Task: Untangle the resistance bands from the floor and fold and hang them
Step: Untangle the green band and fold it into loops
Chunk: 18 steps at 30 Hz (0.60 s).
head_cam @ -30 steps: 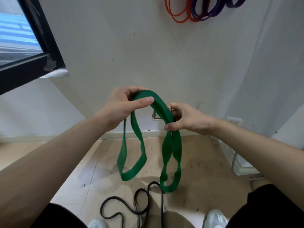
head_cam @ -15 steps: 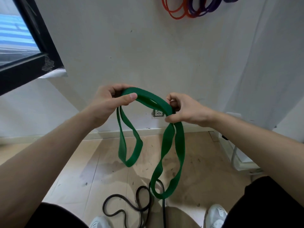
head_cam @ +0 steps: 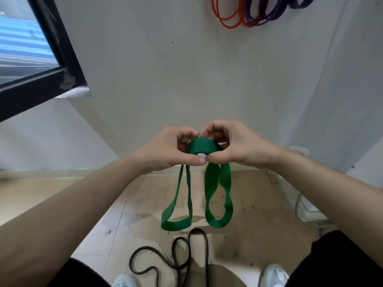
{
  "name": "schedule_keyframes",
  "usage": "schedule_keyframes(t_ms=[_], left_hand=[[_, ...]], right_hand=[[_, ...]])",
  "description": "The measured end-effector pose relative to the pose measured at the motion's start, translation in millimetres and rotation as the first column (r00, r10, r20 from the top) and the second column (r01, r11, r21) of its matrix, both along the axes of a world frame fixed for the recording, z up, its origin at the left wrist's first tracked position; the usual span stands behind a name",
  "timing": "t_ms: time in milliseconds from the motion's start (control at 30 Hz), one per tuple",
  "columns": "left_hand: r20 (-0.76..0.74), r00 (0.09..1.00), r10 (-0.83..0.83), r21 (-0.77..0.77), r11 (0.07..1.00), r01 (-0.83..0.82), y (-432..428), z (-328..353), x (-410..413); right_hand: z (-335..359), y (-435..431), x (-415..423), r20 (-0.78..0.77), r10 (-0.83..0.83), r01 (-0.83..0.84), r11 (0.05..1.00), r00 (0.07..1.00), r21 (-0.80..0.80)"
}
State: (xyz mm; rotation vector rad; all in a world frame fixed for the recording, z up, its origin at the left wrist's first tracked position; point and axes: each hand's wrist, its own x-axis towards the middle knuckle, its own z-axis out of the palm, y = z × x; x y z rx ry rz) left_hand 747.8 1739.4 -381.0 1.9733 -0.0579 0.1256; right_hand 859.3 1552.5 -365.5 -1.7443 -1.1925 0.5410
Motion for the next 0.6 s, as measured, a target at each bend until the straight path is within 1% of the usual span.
schedule_keyframes(t_ms=[133, 267, 367, 467, 600], left_hand=[[0.033, 0.998, 0.046, -0.035, 0.998, -0.045, 2.4, 5.5, 0.1], [0.117, 0.991, 0.066, -0.057, 0.997, -0.059, 1.3, 14.0, -1.1], [0.182, 0.976, 0.120, -0.102, 0.989, -0.103, 8.1, 20.3, -4.5], [0.217, 0.962, 0.166, -0.136, 0.981, -0.138, 21.6, 25.5, -9.1], [0.240, 0.935, 0.259, -0.234, 0.951, -0.203, 42.5, 24.9, -12.2]], right_hand=[[-1.5, -4.0, 3.5, -0.015, 0.000, 0.000, 0.999, 1.000, -0.032], [-10.9, -1.1, 4.8, -0.066, -0.015, 0.012, 0.999, 0.998, -0.040], [-20.7, -0.8, 8.6, -0.065, -0.005, 0.000, 0.997, 0.998, -0.083], [-26.9, -3.9, 15.2, -0.091, -0.003, -0.005, 0.996, 0.996, -0.089], [-33.7, -8.0, 19.1, -0.064, 0.042, -0.055, 0.974, 0.997, -0.221]])
